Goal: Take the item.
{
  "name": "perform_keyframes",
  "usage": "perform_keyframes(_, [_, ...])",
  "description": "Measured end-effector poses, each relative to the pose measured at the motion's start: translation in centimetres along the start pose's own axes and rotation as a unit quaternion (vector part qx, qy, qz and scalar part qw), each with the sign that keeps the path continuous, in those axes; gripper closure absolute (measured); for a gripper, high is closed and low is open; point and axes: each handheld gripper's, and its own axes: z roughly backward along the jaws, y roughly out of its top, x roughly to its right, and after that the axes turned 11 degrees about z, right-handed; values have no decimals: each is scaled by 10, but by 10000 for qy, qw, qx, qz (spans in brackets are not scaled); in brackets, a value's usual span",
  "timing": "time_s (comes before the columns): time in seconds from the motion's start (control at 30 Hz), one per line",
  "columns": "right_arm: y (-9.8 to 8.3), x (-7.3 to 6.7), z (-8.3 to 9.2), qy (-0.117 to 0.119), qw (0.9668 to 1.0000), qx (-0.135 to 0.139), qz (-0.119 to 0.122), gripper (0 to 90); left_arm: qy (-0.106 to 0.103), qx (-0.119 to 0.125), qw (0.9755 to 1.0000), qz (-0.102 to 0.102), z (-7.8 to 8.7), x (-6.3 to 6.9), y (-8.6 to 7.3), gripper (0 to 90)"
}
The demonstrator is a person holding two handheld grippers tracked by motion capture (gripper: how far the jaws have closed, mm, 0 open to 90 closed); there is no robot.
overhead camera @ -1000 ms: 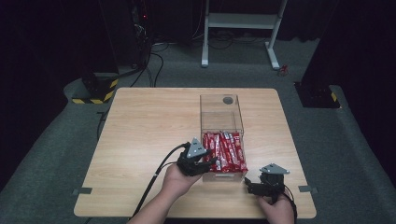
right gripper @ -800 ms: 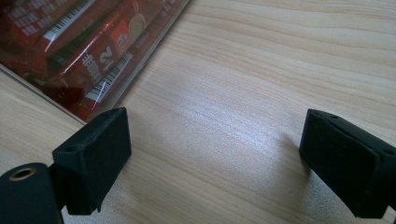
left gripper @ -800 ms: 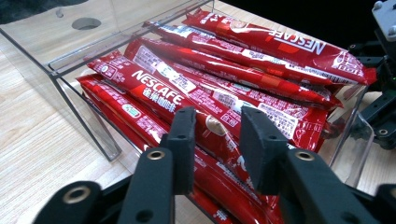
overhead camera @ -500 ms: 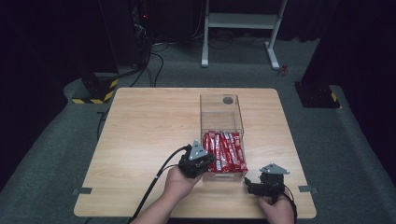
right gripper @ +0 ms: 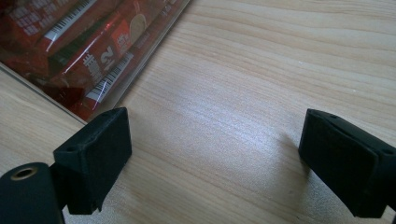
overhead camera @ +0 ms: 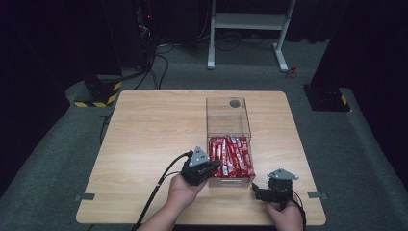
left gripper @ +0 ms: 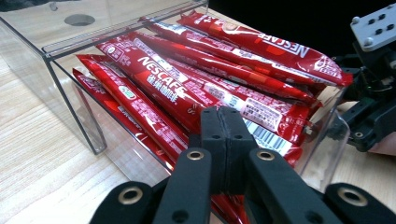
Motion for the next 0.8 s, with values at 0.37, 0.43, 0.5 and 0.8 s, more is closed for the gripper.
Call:
perform_keyframes(0.37, [0, 0, 0, 1, 10000, 4, -10, 93, -119, 106, 9999, 44, 9, 1, -4, 896])
perform_keyframes(0.43, [0, 0, 0, 0, 10000, 3, -11, 93, -123, 126, 9998, 47, 10, 0, -4, 897])
perform_keyframes(0.5, [0, 0, 0, 2, 10000, 4, -9, 93, -145, 167, 9997, 61, 11, 1, -5, 897])
perform_keyframes(0.8, [0, 0, 0, 1, 10000, 5, -10, 93, -243, 273, 9993, 38, 16, 2, -4, 897])
